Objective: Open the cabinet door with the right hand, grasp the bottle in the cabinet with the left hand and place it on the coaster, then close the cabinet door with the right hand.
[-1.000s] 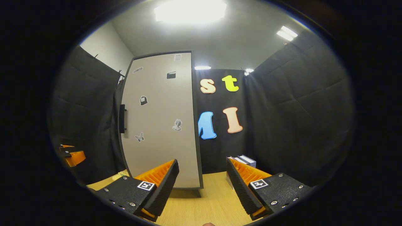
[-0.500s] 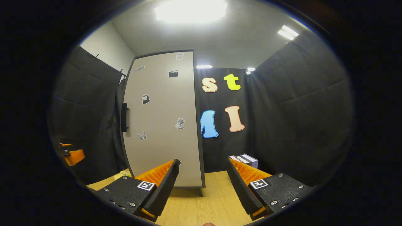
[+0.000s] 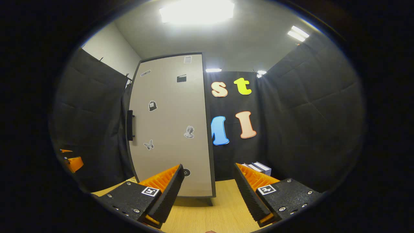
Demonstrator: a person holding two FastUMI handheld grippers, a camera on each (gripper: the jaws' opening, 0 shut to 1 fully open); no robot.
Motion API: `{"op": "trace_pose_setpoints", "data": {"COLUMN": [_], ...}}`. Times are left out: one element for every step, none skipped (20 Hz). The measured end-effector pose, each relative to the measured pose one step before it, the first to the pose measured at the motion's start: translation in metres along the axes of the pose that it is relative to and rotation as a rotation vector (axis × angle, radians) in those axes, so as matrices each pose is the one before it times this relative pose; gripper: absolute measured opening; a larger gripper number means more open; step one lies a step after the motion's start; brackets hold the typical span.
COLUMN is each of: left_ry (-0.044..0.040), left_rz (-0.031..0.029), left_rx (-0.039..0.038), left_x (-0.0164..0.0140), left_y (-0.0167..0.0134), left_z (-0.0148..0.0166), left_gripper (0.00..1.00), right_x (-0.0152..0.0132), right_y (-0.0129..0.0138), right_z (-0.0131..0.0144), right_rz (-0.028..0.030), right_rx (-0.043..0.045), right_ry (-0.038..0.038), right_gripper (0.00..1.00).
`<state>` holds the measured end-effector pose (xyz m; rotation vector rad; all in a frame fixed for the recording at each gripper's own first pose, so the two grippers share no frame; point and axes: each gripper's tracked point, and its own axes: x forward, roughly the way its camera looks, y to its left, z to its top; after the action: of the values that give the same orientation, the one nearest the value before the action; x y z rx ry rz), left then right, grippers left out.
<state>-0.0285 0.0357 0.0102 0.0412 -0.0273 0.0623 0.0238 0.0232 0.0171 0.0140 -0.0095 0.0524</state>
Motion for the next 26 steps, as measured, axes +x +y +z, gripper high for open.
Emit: {"op": "trace_pose_setpoints", "data": {"left_ry": [0.00254, 0.00463, -0.00077, -0.00179, 0.00043, 0.00236, 0.00239, 0.00154, -0.00039, 0.00022, 0.00038, 0.00086, 0.00126, 0.00084, 0.00126, 0.00111, 0.00107, 0.00056, -0.00036, 0.00062, 0.00129, 0.00042, -0.00027, 0.00052, 0.00110, 0.00091], "left_rz": [0.01345, 0.01362, 0.01411, 0.01120, 0.00903, 0.00999, 0.01027, 0.01061, 0.01169, 0.00979, 0.01255, 0.01063, 0.00941, 0.01094, 0.00881, 0.01013, 0.00737, 0.01041, 0.00848, 0.00798, 0.00743, 0.00749, 0.00933, 0.00794, 0.00938, 0.00788], "left_rx": [0.00106, 0.00040, -0.00109, -0.00326, -0.00130, 0.00184, 0.00439, 0.00391, 0.00228, 0.00165, 0.00255, 0.00115, 0.00042, 0.00093, 0.00181, 0.00257, 0.00254, 0.00391, 0.00308, 0.00152, 0.00088, 0.00058, 0.00043, -0.00023, -0.00014, 0.00025], "left_x": [-0.00271, -0.00178, -0.00242, -0.00392, -0.00268, -0.00297, -0.00332, -0.00173, -0.00206, -0.00182, -0.00161, -0.00242, 0.00048, -0.00043, -0.00115, -0.00068, -0.00156, -0.00105, -0.00084, -0.00067, -0.00026, -0.00112, -0.00125, -0.00101, -0.00088, -0.00123], "left_y": [0.00653, 0.00692, 0.00538, 0.00591, 0.00513, 0.00578, 0.00554, 0.00591, 0.00708, 0.00605, 0.00549, 0.00642, 0.00532, 0.00499, 0.00518, 0.00500, 0.00574, 0.00526, 0.00641, 0.00508, 0.00466, 0.00583, 0.00585, 0.00556, 0.00583, 0.00554], "left_z": [-0.00141, -0.00116, -0.00033, -0.00027, -0.00024, -0.00184, -0.00061, -0.00222, -0.00002, 0.00069, -0.00278, -0.00045, -0.00132, 0.00036, -0.00063, 0.00006, -0.00156, -0.00031, -0.00086, -0.00065, -0.00031, -0.00009, -0.00063, -0.00035, -0.00019, -0.00136], "left_gripper": [0.80, 0.80, 0.76, 0.76, 0.80, 0.80, 0.80, 0.80, 0.80, 0.80, 0.80, 0.76, 0.80, 0.80, 0.80, 0.80, 0.80, 0.80, 0.76, 0.76, 0.76, 0.80, 0.80, 0.76, 0.76, 0.76], "right_x": [0.00239, 0.00397, 0.00409, 0.00447, 0.00412, 0.00391, 0.00434, 0.00444, 0.00499, 0.00470, 0.00501, 0.00382, 0.00451, 0.00485, 0.00472, 0.00344, 0.00418, 0.00454, 0.00449, 0.00531, 0.00523, 0.00555, 0.00423, 0.00443, 0.00482, 0.00501], "right_y": [0.00644, 0.00545, 0.00474, 0.00557, 0.00725, 0.00605, 0.00640, 0.00783, 0.00793, 0.00630, 0.00658, 0.00725, 0.00786, 0.00800, 0.00775, 0.00651, 0.00644, 0.00512, 0.00503, 0.00559, 0.00644, 0.00626, 0.00522, 0.00572, 0.00627, 0.00671], "right_z": [0.00196, 0.00170, 0.00353, 0.00306, 0.00472, 0.00241, 0.00343, 0.00261, 0.00313, 0.00222, 0.00173, 0.00086, 0.00092, 0.00090, 0.00057, 0.00085, 0.00130, 0.00154, 0.00209, 0.00190, 0.00205, 0.00148, 0.00184, 0.00193, 0.00305, 0.00262], "right_rz": [0.01115, 0.01192, 0.00612, 0.00798, 0.01193, 0.01047, 0.01113, 0.01232, 0.01003, 0.00769, 0.00768, 0.00981, 0.01102, 0.01220, 0.01187, 0.00930, 0.00530, 0.00148, -0.00147, 0.00117, 0.00414, 0.00539, 0.00734, 0.00391, 0.00575, 0.00466], "right_rx": [-0.00057, -0.00072, -0.00199, -0.00166, 0.00033, 0.00035, -0.00021, -0.00151, -0.00389, -0.00667, -0.00703, -0.00499, -0.00068, 0.00326, 0.00480, 0.00562, 0.00355, 0.00044, -0.00251, -0.00281, -0.00035, 0.00131, 0.00086, 0.00064, -0.00125, -0.00186], "right_ry": [-0.00330, -0.00365, -0.00369, -0.00657, -0.00684, -0.00685, -0.00635, -0.00718, -0.00722, -0.00481, -0.00204, 0.00025, 0.00108, 0.00041, 0.00195, 0.00104, -0.00043, -0.00165, -0.00286, -0.00269, -0.00288, -0.00126, -0.00171, -0.00370, -0.00588, -0.00585], "right_gripper": [0.94, 0.94, 0.94, 0.94, 0.94, 0.94, 0.94, 0.94, 0.94, 0.94, 0.94, 0.94, 0.94, 0.94, 0.94, 0.94, 0.94, 0.94, 0.94, 0.94, 0.94, 0.94, 0.94, 0.94, 0.94, 0.94]}}
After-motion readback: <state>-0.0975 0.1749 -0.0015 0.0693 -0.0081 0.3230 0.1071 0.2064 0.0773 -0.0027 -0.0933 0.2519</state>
